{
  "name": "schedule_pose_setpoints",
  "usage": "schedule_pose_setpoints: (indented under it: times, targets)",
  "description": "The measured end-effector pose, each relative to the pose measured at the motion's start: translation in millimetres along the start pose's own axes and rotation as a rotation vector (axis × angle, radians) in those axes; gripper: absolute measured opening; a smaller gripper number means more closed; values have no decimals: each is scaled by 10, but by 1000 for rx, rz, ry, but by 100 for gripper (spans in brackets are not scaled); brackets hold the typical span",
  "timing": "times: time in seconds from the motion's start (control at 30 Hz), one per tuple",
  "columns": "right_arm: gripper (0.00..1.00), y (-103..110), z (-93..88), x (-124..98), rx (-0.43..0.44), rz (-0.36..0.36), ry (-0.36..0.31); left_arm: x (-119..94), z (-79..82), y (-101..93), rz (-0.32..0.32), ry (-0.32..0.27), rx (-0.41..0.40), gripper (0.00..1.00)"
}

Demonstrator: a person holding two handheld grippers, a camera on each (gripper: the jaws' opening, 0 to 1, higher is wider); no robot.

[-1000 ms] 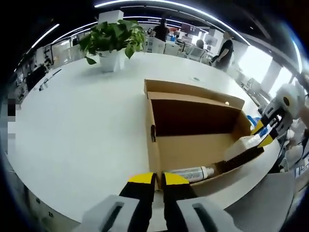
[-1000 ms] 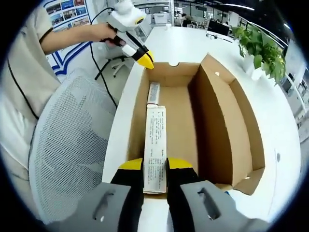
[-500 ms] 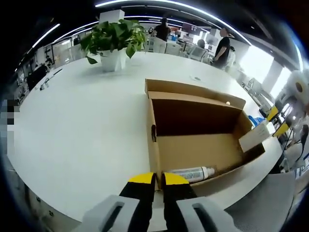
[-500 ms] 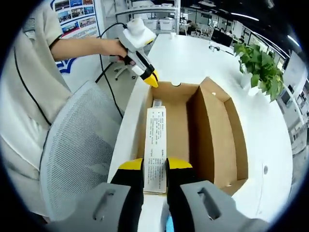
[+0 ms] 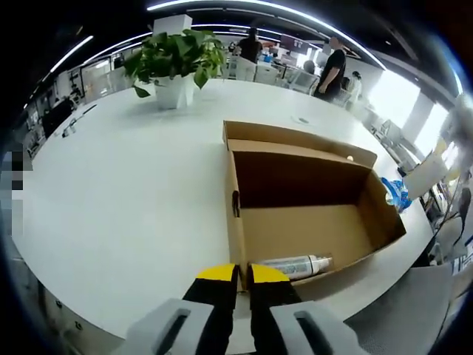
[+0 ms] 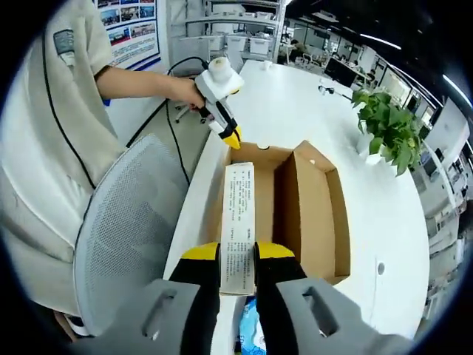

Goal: Operate the shoe box by opening the lid, removing the specified soft item, and placing it in the target area until the item is outside and the box remains undamaged.

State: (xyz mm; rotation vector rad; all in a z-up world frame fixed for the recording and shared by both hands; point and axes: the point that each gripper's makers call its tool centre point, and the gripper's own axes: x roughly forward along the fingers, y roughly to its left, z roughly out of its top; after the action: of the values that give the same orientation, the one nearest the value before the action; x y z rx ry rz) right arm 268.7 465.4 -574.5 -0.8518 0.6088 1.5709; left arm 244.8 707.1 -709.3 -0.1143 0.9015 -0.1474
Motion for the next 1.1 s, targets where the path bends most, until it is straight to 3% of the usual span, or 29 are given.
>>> schedule_pose_setpoints:
  times: [0.5, 1.1]
  targets:
    - [14, -215, -190, -583, -3, -86, 28, -2, -1, -9, 0, 2, -6, 5]
    - [14, -464, -745, -1149, 22, -169, 107, 15, 0, -11, 3, 36, 12, 5]
